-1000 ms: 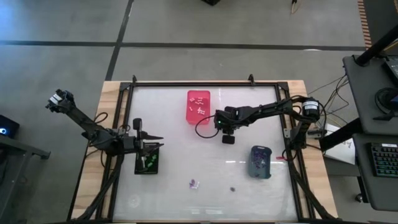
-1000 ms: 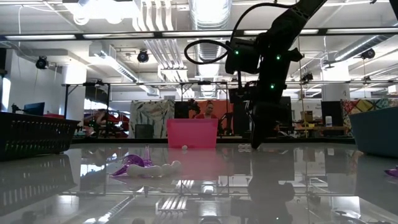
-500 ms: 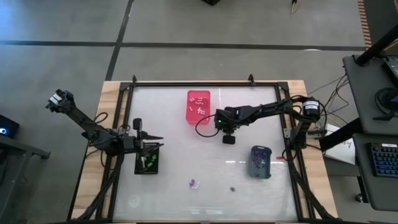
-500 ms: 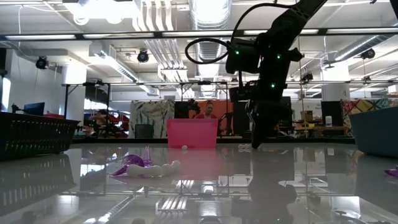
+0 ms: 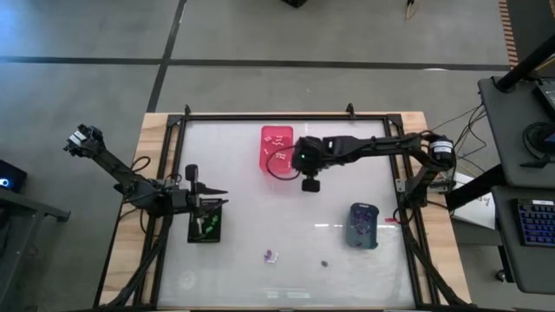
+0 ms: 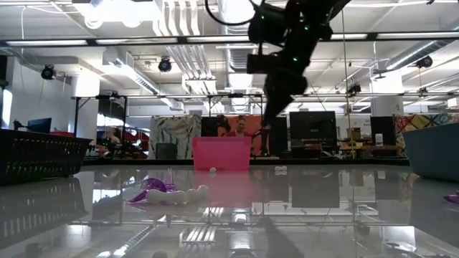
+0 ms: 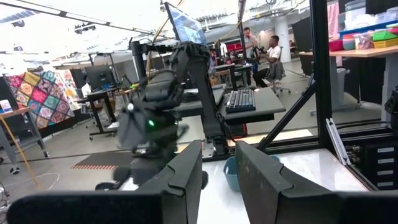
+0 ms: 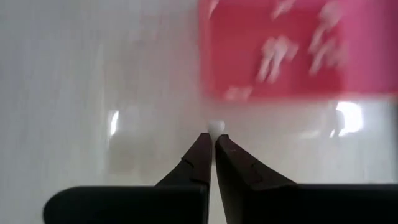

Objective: Sort Halloween decoration
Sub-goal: Put the bone toy into the red bin

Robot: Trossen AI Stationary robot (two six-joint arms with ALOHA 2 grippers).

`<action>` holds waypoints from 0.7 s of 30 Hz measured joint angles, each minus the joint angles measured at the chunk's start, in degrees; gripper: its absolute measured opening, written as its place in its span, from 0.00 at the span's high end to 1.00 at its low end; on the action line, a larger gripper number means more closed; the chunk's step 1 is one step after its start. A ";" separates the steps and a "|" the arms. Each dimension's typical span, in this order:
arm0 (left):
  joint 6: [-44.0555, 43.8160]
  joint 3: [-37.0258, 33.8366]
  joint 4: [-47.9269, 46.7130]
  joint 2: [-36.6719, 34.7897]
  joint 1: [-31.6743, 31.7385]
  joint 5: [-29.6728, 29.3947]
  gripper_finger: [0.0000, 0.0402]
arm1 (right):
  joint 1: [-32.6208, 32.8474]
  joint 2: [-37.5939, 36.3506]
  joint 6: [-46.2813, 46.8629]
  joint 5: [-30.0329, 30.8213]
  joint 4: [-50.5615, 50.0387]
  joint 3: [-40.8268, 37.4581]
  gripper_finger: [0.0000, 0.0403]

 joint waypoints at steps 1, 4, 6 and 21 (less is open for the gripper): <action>0.01 0.00 0.00 0.02 0.01 0.00 0.80 | -0.41 0.00 -0.76 0.01 1.52 0.56 0.98; 0.21 0.00 0.06 0.02 0.01 0.00 0.80 | -1.83 0.63 -3.15 0.19 7.87 1.74 0.98; 0.40 0.00 0.26 0.02 0.00 0.00 0.80 | -2.82 1.26 -4.59 0.19 12.44 2.12 0.98; 0.43 0.00 0.13 0.00 -0.01 0.00 0.80 | -9.67 6.67 -5.47 -1.32 41.86 0.15 0.98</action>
